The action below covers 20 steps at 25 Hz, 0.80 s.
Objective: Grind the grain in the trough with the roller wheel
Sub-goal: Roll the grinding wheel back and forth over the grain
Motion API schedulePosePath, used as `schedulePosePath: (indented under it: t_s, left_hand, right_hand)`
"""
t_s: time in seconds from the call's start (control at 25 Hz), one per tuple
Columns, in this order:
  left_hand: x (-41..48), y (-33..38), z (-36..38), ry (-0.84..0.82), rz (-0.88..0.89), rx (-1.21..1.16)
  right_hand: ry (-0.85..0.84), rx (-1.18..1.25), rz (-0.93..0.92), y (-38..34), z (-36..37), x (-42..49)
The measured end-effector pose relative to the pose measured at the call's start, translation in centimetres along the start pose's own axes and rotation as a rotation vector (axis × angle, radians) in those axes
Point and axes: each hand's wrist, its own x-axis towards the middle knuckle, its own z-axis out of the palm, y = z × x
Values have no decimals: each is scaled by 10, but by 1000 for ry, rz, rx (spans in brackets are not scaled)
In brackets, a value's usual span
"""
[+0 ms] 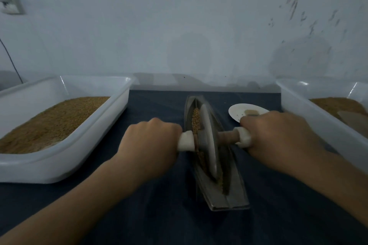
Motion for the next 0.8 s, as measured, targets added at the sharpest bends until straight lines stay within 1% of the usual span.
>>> schedulePosePath:
  t_s: [0.04,0.08,0.12,0.2,0.24,0.32,0.44,0.48,0.56,0.6,0.64,0.68,0.72,0.8]
  left_hand:
    - [-6,-1,-4,9,21,7]
    - [-7,-2,-5,6,24,5]
    - [-4,0,-3,-18,4,-1]
    - [14,2,8,-57,-61,-20]
    - [32,2,13,-50,-73,-3]
    - [68,0,18,-62,-81,31]
    - [79,1,10,-66,-54,75]
    - [68,1,9,-47,-31,71]
    - [32,4,7,11,15,48]
    - [15,4,4,49,51,41]
    - [2,3,0,86,93,44]
    - [-4,2,-7,120,112,63]
    - [-1,2,-11,118,114,69]
    - [5,4,1,32,43,74]
  right_hand:
    - [54,40,-35,2,-7,-5]
    - [50,59,-47,3,-8,-6]
    - [7,50,-35,1,-5,-3]
    - [-141,-41,60,-5,10,13]
    - [-192,-36,107,-7,23,28]
    - [-308,72,200,-6,41,55]
    - [-379,162,237,-3,44,58]
    - [-347,134,217,-2,40,47]
    - [-165,32,113,-2,26,16]
    - [-100,33,61,1,15,3]
    - [-69,65,15,4,5,-7]
    - [-72,95,-2,5,-1,-13]
    - [-104,95,8,6,-2,-16]
    - [-142,-3,61,0,9,-5]
